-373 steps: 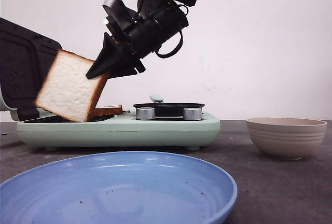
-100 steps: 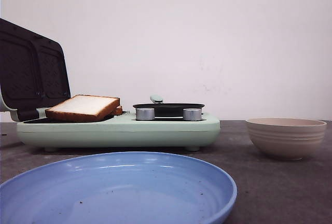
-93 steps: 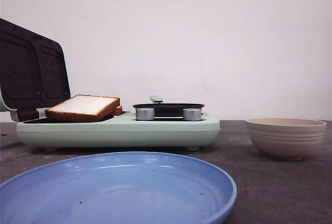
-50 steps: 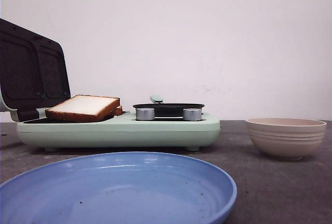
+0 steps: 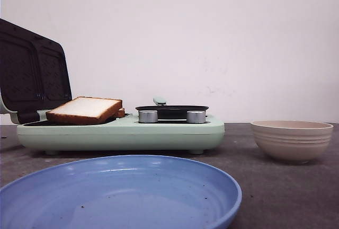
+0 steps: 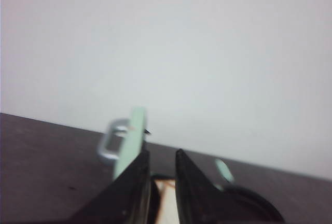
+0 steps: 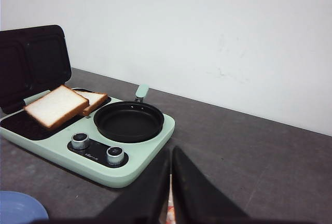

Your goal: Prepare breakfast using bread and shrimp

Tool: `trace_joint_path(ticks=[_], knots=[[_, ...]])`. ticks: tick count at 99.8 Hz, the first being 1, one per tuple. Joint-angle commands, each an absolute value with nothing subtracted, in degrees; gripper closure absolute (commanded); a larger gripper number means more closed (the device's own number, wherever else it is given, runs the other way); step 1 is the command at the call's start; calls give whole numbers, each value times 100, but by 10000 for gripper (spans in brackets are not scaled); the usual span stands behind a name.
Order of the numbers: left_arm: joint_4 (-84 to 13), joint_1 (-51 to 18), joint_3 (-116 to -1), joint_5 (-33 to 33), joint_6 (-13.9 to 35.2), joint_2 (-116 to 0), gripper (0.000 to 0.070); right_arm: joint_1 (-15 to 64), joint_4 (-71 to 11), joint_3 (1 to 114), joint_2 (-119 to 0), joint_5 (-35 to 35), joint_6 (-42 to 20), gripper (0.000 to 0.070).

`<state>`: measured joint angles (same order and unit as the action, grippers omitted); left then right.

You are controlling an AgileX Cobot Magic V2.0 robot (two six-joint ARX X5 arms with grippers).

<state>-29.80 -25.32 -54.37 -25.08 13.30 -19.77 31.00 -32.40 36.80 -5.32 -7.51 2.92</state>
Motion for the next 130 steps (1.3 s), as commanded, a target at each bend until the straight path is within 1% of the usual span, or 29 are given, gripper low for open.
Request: trace_joint_path(ticks=[1,4,11,20,24,30,38,49,62,64,67,71,77,83,90,96,99,106,108,111,113,119,130], knots=[[-2615,-2556,-5500,-2845,1249,-2261,700,3127,-3124,3717,-541,-757,202,700],[-2504,-2554,-5500,-2902,1197,-2340,700,3127,-3103,3717,-541,-757,198,700],[-1984,-2532,-5500,-3030,908,-2670,700,3127,-3061,3717,-541,-757,185,700],[-1009,-2390,-5507,-3218,303,-3229,700,3127,-2993,3717,-541,-757,180,700],[-615,-2265,-5537,-3275,113,-3492,700,3127,-2965,3717,-541,-757,180,700],[-279,-2021,-5642,-3277,73,-3854,700,3127,-2963,3717,-541,-755,180,700],[-244,-1516,-5955,-3089,403,-4427,700,3127,-2965,3717,-541,-755,119,700],[-843,-602,-6705,-2202,1179,-5345,700,3127,-2967,3717,-541,-733,-89,700],[-2309,305,-7961,-1142,1826,-6460,696,3127,-3030,3717,-541,-690,-89,700],[-2565,410,-8176,-985,1894,-6628,685,3127,-3037,3717,-541,-692,-89,700],[-2936,556,-8501,-755,1957,-6879,651,3127,-3046,3717,-541,-692,-89,700],[-3426,733,-8930,-462,2036,-7210,587,3127,-3046,3717,-541,-692,-89,700],[-4088,991,-9504,36,2025,-7671,503,3127,-3048,3717,-541,-692,-82,700],[-4678,1221,-9979,626,1944,-8077,462,3127,-3052,3717,-541,-692,-75,700],[-5275,1396,-10361,1203,1933,-8468,455,3127,-3050,3717,-541,-698,-75,700],[-5725,1485,-10516,1564,1929,-8739,445,3127,-3046,3715,-541,-701,-75,700],[-5927,1525,-10534,1682,1929,-8860,402,3127,-3046,3715,-541,-701,-73,700],[-6442,1623,-10534,1820,1894,-9129,251,3127,-3048,3715,-543,-701,-69,700],[-6569,1645,-10534,1817,1865,-9209,218,3127,-3048,3715,-543,-701,-71,700],[-6737,1675,-10534,1815,1813,-9336,188,3127,-3048,3715,-543,-707,-71,700],[-6820,1695,-10534,1817,1750,-9413,180,3127,-3048,3715,-543,-714,-71,700],[-6998,1726,-10534,1826,1538,-9596,185,3127,-3052,3715,-543,-714,-73,700],[-6914,1743,-10532,1966,1372,-9795,191,3127,-3052,3715,-543,-714,-102,700]])
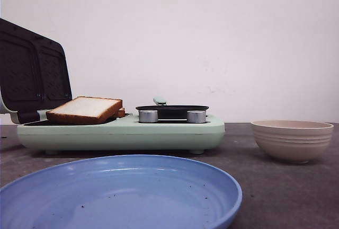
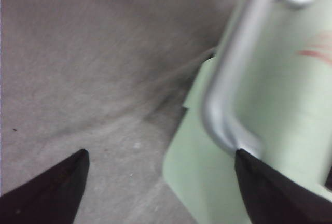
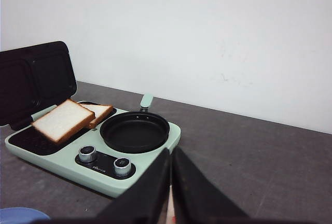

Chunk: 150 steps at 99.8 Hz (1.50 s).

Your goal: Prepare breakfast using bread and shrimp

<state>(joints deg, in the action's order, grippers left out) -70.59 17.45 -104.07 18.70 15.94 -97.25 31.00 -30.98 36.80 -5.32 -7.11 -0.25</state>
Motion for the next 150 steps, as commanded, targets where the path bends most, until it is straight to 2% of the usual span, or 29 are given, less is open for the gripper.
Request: trace_joint_path(ticks=[1,14,34,42,50,80,83,86,96,104,118,126,150], knots=[[-6864,1745,-10532,1994,1374,-9813,191,3127,-3052,3715,-543,-714,-108,700],[-6337,1763,-10532,2300,1380,-9883,192,3127,-3050,3715,-543,-757,-196,700],[-5865,1763,-10534,2305,1496,-9981,205,3124,-3081,3715,-545,-784,-416,700],[-5863,1763,-10532,2303,1575,-10114,278,3124,-3081,3715,-545,-888,-530,700],[-5865,1763,-10532,2316,1621,-10252,311,3124,-3081,3715,-545,-963,-565,700],[-5599,1730,-10532,2829,2003,-10597,316,3124,-3181,3715,-545,-1063,-775,700],[-5594,1715,-10532,2853,2010,-10602,332,3124,-3186,3715,-545,-1061,-773,700],[-5594,1697,-10532,2860,2008,-10604,378,3124,-3188,3715,-545,-1061,-773,700],[-5572,1647,-10534,2921,2005,-10602,559,3124,-3186,3715,-545,-1070,-770,700],[-5575,1570,-10532,3015,2003,-10602,635,3124,-3192,3715,-545,-1116,-760,700],[-5562,1380,-10534,3033,2005,-10602,646,3124,-3269,3715,-545,-1214,-705,700],[-5513,1205,-10534,3041,2005,-10602,697,3124,-3332,3715,-545,-1214,-679,700],[-5148,471,-10534,3044,2008,-10602,697,3124,-3354,3715,-545,-1216,-510,700]])
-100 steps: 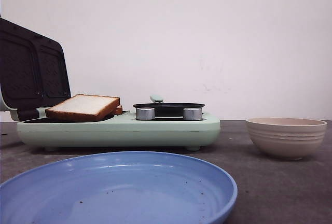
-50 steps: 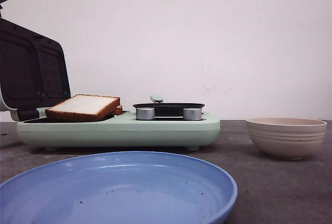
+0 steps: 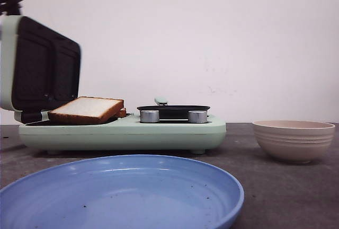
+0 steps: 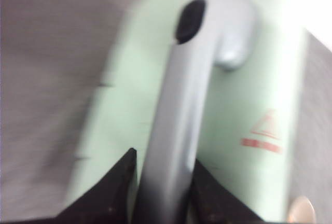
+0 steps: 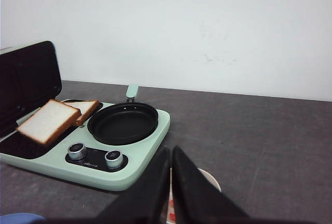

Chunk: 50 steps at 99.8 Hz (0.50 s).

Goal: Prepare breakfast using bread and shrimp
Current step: 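Grasp the sandwich-maker lid handle with the left gripper and swing it down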

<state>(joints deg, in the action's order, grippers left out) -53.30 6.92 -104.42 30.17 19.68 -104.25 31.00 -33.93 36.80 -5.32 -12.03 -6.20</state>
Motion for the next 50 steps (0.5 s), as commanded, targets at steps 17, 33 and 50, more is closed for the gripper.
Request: trace_joint_path(ticks=[17,33,50], knots=[[-4818,-167,-10532,2762,1938,-10606,697,3124,-3354,3715,-545,-1216,-429,700],[-4755,-773,-10532,1977,1555,-10709,697,3124,-3352,3715,-548,-1212,-397,700],[-4722,-1358,-10532,1621,1396,-11015,697,3124,-3352,3715,-548,-1210,-384,700]])
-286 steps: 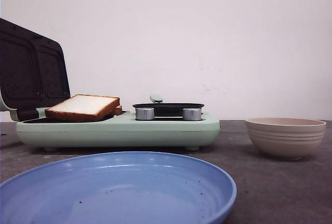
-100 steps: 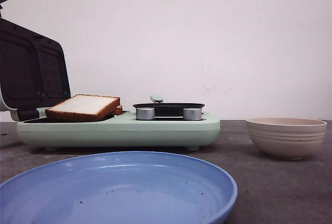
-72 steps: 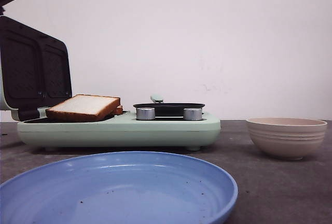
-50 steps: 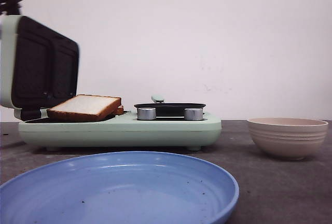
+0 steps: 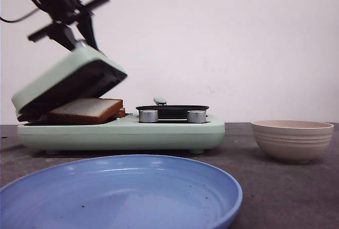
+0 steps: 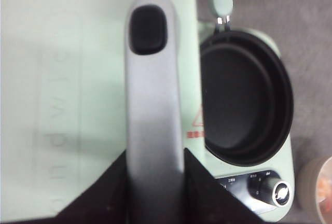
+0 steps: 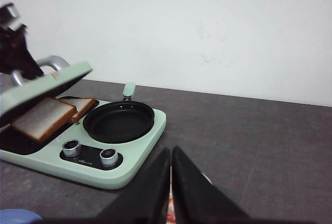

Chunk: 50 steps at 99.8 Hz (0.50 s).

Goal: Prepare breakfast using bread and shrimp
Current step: 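Grasp the sandwich-maker lid handle with the left gripper and swing it down, then release the closed lid and raise the left gripper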

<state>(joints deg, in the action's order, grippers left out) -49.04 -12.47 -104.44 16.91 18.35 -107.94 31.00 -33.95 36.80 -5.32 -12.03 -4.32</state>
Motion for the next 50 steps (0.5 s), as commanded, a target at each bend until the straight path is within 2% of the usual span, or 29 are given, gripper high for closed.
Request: trace_joint_path(ticks=[1,22,30,39,43,50], knots=[[-4718,-1389,-10532,1603,1396,-11039,697,3124,-3352,3715,-548,-1210,-384,700],[-4897,-1817,-10532,1437,1398,-11561,681,3127,-3352,3715,-548,-1201,-425,700],[-5081,-1876,-10532,1426,1398,-11671,565,3127,-3352,3715,-548,-1192,-495,700],[-5170,-1918,-10532,1284,1396,-11692,361,3127,-3354,3715,-548,-1181,-589,700],[-5177,-1918,-10534,1284,1398,-11675,294,3127,-3352,3715,-548,-1184,-602,700],[-5188,-1918,-10534,1288,1398,-11596,223,3127,-3352,3715,-548,-1181,-602,700]])
